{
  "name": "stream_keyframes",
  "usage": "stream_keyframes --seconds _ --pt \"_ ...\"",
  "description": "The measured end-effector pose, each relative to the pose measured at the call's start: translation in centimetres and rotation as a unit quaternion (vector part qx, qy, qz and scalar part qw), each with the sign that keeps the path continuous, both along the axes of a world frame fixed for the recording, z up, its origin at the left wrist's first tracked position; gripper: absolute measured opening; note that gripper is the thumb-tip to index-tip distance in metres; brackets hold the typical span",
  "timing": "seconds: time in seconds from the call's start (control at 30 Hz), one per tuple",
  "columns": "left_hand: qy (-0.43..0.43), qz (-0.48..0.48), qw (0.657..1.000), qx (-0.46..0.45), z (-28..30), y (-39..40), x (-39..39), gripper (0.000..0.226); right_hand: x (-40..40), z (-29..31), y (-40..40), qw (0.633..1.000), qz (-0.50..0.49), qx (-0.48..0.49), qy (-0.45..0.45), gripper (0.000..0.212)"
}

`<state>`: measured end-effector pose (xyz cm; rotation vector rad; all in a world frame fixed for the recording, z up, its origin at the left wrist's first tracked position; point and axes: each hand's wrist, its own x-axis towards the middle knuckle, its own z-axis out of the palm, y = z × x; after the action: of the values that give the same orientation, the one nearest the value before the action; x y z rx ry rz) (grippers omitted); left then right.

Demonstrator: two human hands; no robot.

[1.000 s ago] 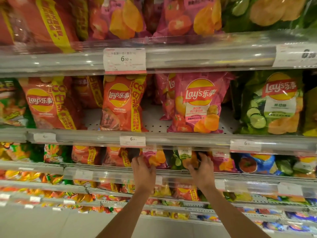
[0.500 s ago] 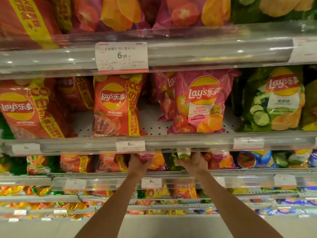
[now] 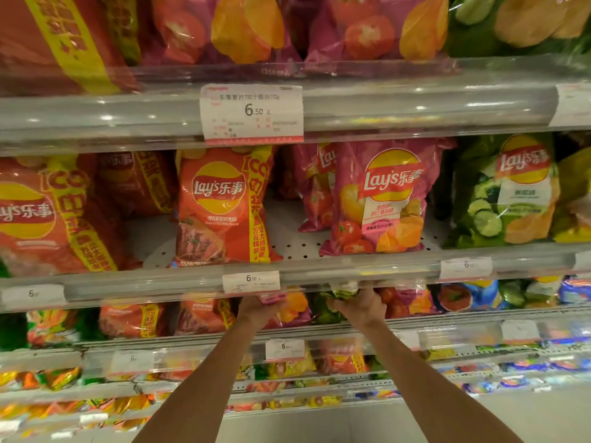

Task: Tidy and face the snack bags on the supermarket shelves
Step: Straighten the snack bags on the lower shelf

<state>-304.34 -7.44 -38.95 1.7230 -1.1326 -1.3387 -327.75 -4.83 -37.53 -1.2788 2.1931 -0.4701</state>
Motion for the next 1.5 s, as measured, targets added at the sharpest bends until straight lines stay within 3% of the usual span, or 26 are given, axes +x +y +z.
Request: stream_keyframes --seconds 0.13,0.33,0.53,0.67,0.77,0.87,1.03,1.23,1.4,1.5 --pt "0.012 0.011 1.0 -0.008 0.0 0.2 0.2 0.045 0.5 0.9 0.7 0.999 -0.005 -0.044 0.006 0.075" --pt "0.05 0.03 0.998 -0.003 0.3 0.2 0.1 0.051 0.8 2.5 1.9 0.995 -0.025 -0.097 0.028 0.073" --pt "0.069 0.039 0.997 -0.007 0.9 0.5 -1.0 0.054 -1.5 3.7 3.9 0.992 -0.051 -0.109 -0.022 0.08" --pt "-0.026 -0.022 0.999 -0.025 1.4 1.0 -3.5 0.071 -4.2 4.1 5.7 0.988 -0.078 -0.122 -0.052 0.089" --pt "-0.055 -0.049 0.997 0.004 1.5 1.4 -6.0 0.051 -6.2 4.3 7.2 0.982 -0.102 -0.143 -0.062 0.093" --pt "-0.03 -0.061 0.997 0.028 1.6 1.6 -8.5 0.047 -8.1 4.4 8.5 0.98 -0.113 -0.149 -0.065 0.09" --pt "-0.051 -0.031 0.991 -0.122 1.4 2.3 -13.1 0.051 -11.3 4.3 10.1 0.974 -0.116 -0.17 -0.09 0.093" --pt "-0.1 -0.052 0.987 -0.113 0.1 2.4 -14.7 0.035 -12.7 4.1 11.4 0.971 -0.119 -0.176 -0.107 0.102" --pt "-0.156 -0.104 0.978 -0.091 -0.7 2.0 -14.3 0.044 -11.5 3.8 12.5 0.971 -0.123 -0.17 -0.112 0.092" --pt "-0.146 -0.132 0.977 -0.078 -0.5 1.8 -14.1 0.056 -10.3 3.7 12.9 0.97 -0.13 -0.165 -0.122 0.086"
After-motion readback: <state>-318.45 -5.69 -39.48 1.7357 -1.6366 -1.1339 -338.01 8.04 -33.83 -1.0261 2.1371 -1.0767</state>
